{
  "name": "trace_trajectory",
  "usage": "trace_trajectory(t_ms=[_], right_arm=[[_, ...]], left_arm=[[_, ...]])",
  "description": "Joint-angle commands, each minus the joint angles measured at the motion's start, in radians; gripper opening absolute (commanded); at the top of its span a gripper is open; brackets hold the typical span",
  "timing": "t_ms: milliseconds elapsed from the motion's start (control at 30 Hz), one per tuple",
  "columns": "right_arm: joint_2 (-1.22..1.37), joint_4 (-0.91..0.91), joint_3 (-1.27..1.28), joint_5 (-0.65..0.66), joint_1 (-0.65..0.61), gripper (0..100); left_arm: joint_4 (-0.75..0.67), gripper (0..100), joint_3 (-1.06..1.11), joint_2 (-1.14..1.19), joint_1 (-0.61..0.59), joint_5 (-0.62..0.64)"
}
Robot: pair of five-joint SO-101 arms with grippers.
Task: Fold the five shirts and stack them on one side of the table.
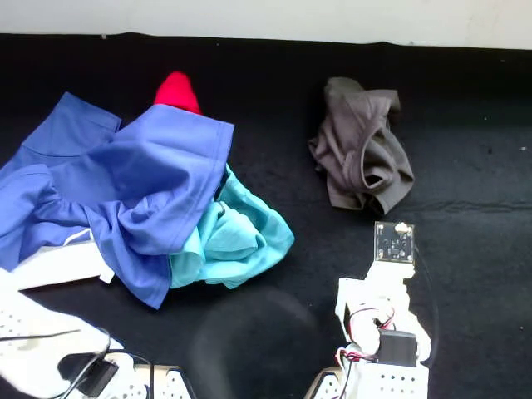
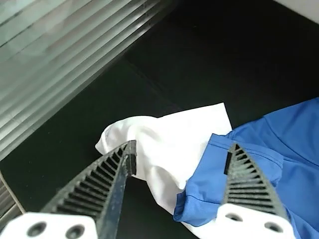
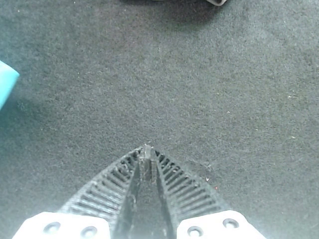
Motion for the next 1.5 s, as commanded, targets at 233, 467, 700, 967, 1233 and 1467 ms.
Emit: trace_trajectory(t_ms=[233,467,700,967,1233,1467], right_arm=[[-0.001,-0.008,0.13,-0.005,-0.004,0.9],[-0.002,-0.018,0.13,0.0,-0.001,0.9],[-0.004,-0.079,0.119,0.002,0.058,1.0],[-0.001,-0.151,0.119,0.11,0.056,28.7],[-0.002,-0.16,0.128,0.307,0.061,31.7],[-0.004,-0.177,-0.015,0.422,0.302,31.5]], left_arm=[[0.011,28,0.236,-0.151,0.332,0.003],[0.009,28,0.773,-0.45,0.539,0.066],[-0.037,28,1.445,-0.562,0.823,0.069],[-0.474,28,1.903,-0.564,0.981,0.19],[-0.738,28,2.129,-0.559,1.073,0.192],[-0.896,3,2.273,-0.564,0.757,0.054]])
